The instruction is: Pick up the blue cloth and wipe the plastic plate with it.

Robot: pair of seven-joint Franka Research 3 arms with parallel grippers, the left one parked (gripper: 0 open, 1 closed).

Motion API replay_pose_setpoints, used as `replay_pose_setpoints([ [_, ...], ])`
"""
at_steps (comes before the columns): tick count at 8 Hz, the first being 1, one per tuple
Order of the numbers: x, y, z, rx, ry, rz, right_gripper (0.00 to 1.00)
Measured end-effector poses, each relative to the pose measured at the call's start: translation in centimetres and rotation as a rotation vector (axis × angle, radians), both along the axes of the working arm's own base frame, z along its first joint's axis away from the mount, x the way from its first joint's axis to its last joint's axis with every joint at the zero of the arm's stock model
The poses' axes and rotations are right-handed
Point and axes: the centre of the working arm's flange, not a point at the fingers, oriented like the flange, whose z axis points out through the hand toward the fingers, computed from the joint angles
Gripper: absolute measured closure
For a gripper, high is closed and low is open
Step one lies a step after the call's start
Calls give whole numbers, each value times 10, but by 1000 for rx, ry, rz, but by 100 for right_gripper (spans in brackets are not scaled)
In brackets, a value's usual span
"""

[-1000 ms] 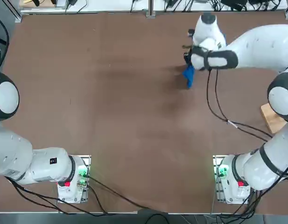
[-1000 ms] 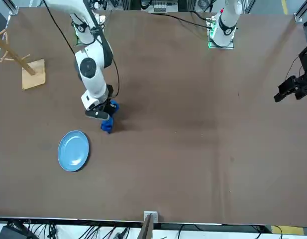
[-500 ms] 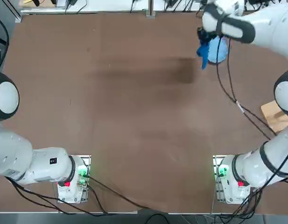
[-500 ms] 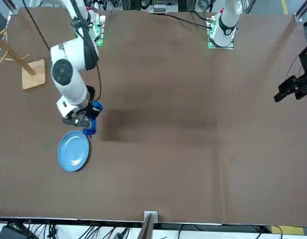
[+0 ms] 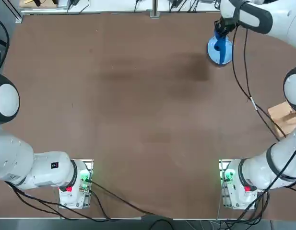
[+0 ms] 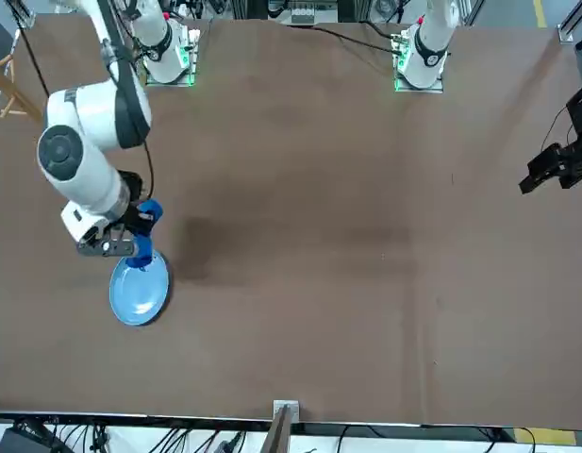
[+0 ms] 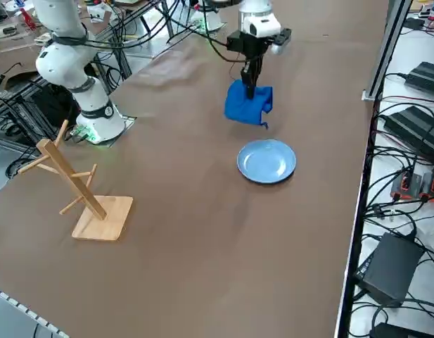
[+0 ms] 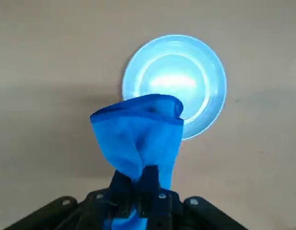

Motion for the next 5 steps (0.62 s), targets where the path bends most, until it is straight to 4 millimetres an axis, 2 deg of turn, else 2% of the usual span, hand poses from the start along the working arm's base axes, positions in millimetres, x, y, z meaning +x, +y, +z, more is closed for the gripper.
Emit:
replay_pose_setpoints([
  [2,16,-34,-17,8,-22,19,94],
  [5,27,-71,-32,-7,-42,62,94],
])
